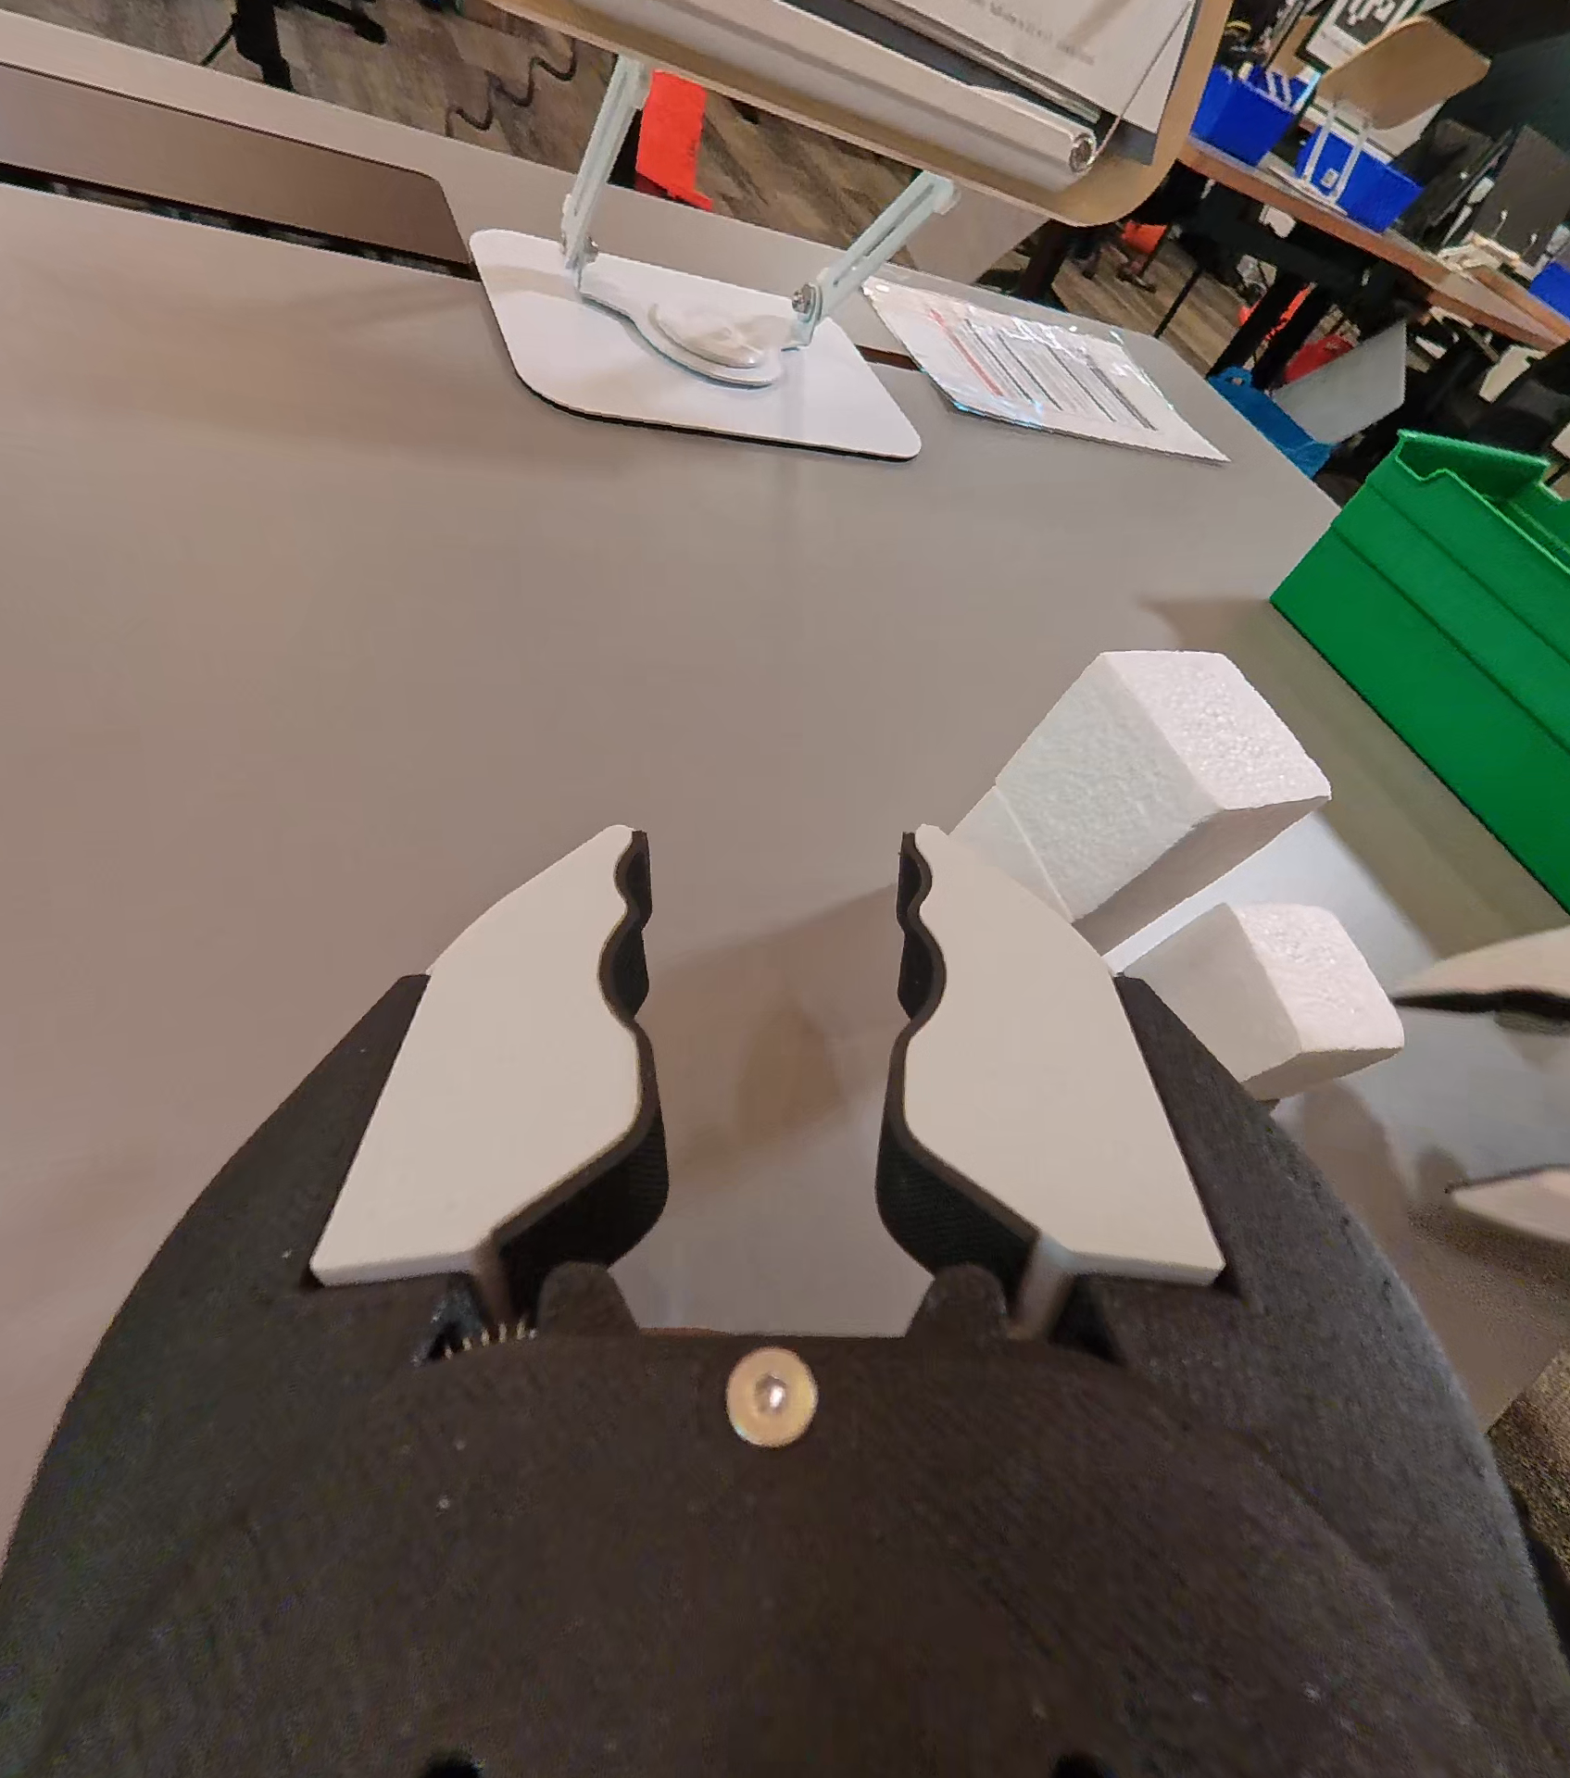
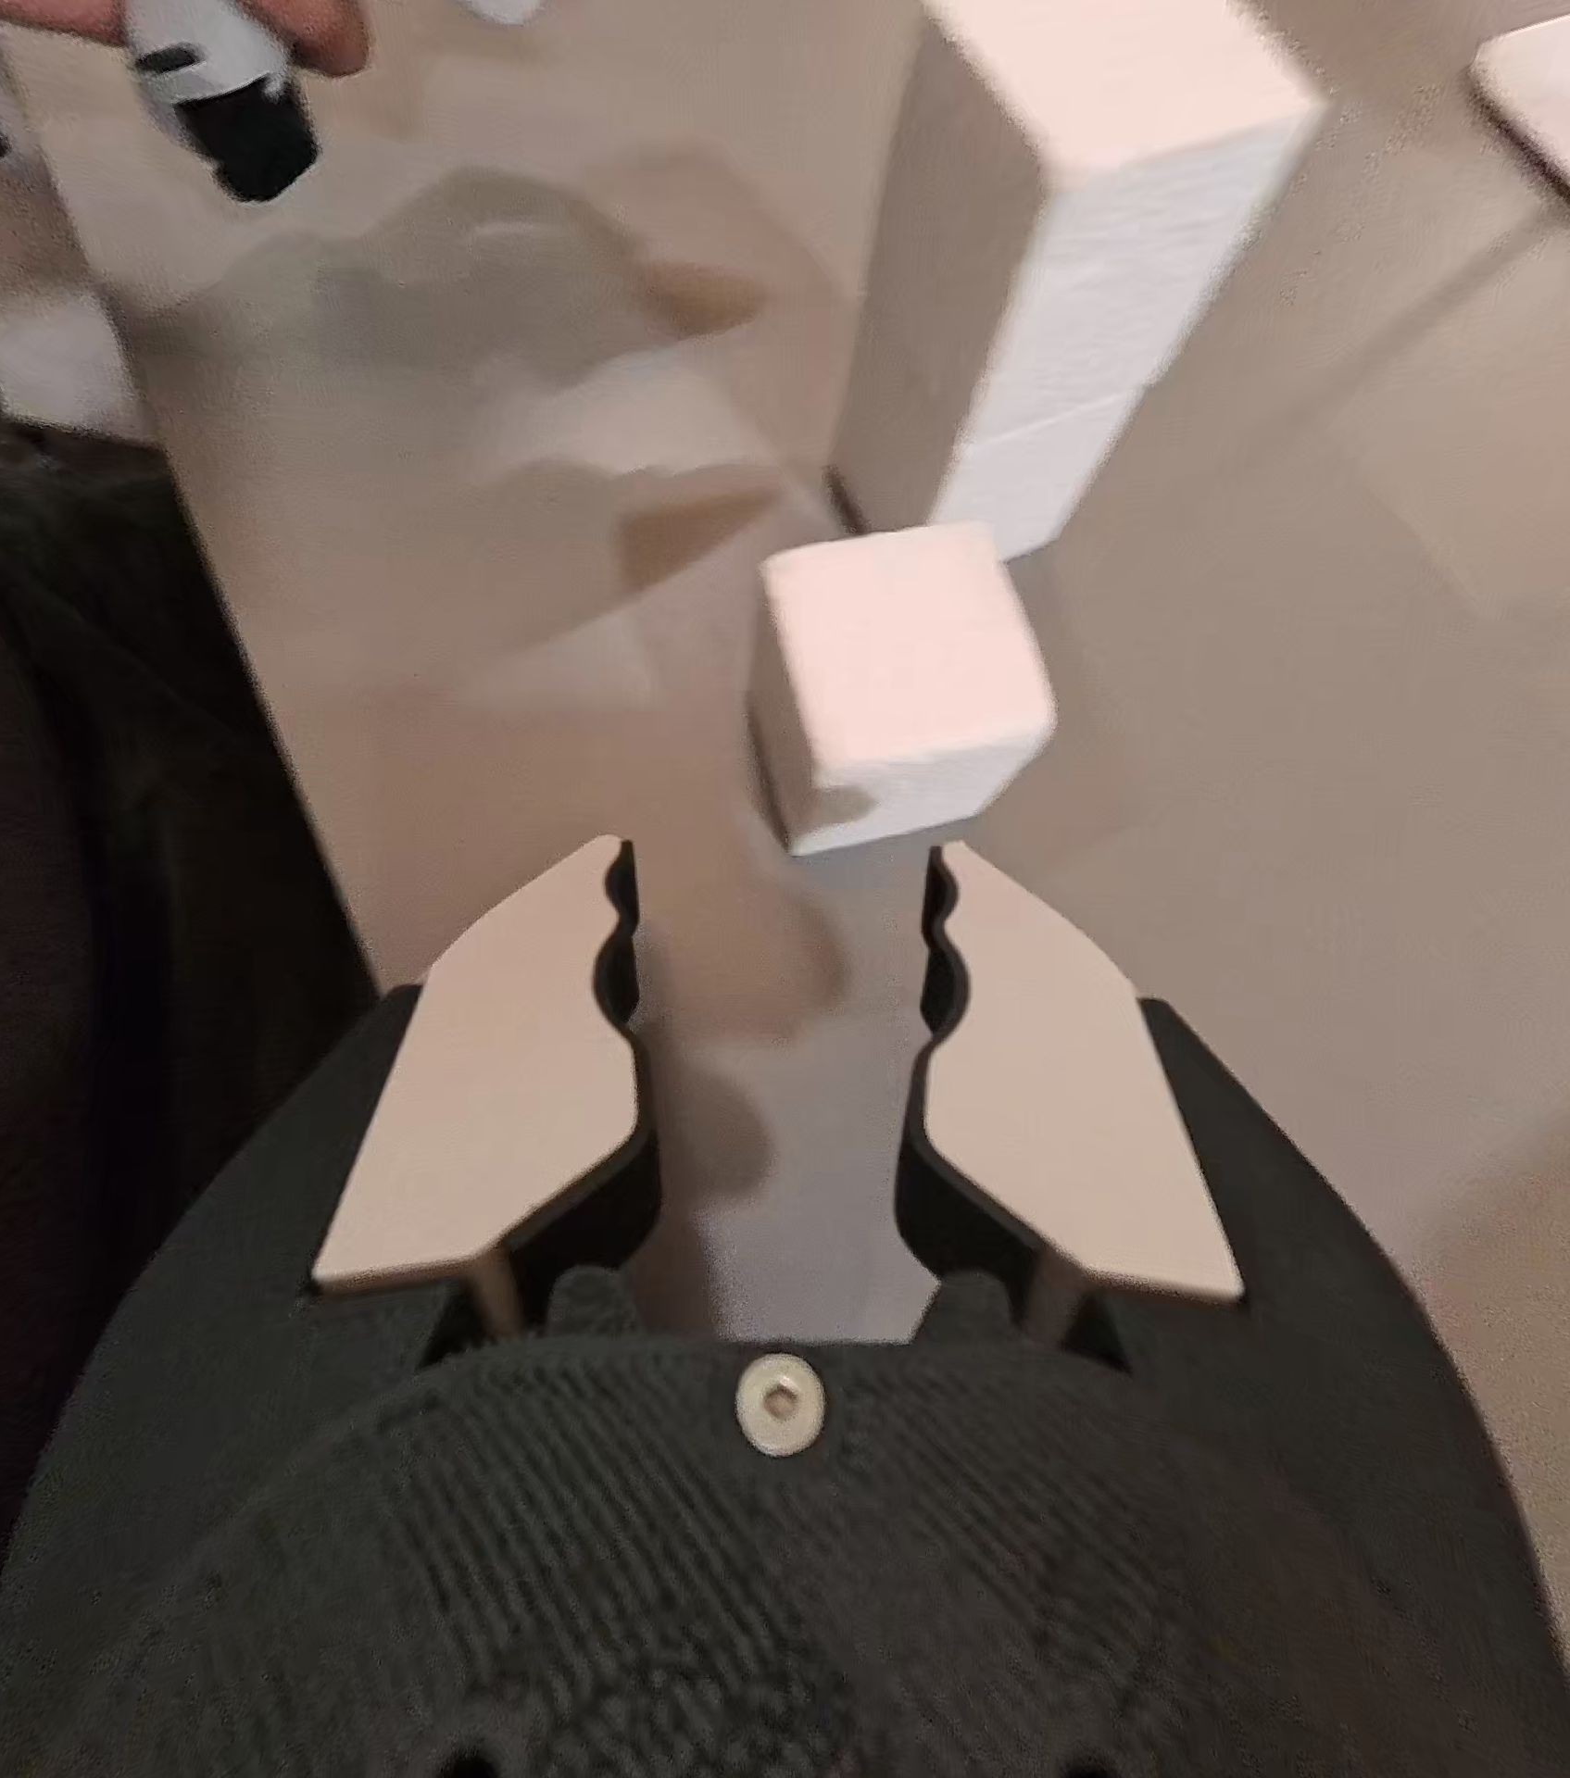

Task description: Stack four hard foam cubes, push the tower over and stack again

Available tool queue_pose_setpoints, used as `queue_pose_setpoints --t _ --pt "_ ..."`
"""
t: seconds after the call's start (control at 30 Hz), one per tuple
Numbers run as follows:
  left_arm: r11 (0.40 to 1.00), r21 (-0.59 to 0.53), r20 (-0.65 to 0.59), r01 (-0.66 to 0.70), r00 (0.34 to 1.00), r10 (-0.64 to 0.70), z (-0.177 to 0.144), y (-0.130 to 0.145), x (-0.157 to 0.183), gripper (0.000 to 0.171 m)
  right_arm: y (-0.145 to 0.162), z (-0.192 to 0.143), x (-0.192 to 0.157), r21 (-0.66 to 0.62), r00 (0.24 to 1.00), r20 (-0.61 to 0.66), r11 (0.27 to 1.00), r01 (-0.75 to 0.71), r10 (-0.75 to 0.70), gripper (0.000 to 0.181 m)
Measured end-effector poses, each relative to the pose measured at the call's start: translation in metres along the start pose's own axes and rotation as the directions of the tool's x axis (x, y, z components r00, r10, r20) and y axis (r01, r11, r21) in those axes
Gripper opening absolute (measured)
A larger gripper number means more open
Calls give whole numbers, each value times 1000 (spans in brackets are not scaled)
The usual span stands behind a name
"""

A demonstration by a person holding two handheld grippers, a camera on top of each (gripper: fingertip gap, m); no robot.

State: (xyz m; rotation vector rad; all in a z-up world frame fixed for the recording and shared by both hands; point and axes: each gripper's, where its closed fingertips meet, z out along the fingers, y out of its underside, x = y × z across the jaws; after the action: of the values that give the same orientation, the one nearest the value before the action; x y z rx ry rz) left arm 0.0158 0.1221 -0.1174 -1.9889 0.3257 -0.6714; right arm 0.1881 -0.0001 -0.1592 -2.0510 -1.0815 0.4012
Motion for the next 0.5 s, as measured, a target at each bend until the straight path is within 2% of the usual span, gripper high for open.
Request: queue_pose_setpoints --t 0.13,0.2,0.27,0.33,0.43,0.5 --pt "1000 -7 -8 2 1000 -2 1 2 2 50 -9 -6 30 119 995 -99 993 -19 31 65" --pt "1000 -9 -12 5 1000 -5 2 2 3 50 -13 -5 34 166 998 -55 986 -14 23 68" --pt "1000 -14 -13 5 1000 -5 3 3 3 50 -15 -1 27 191 997 50 980 -61 52 74" --pt "1000 -15 -13 6 1000 -7 3 3 2 50 -12 6 24 170 995 89 984 -58 43 76" --pt "1000 -14 -13 11 1000 -11 3 3 2 50 -4 17 27 101 997 78 995 -9 1 77" --pt "1000 -18 -18 15 1000 -15 3 4 2 50 -6 20 29 100 996 83 995 -17 9 76"
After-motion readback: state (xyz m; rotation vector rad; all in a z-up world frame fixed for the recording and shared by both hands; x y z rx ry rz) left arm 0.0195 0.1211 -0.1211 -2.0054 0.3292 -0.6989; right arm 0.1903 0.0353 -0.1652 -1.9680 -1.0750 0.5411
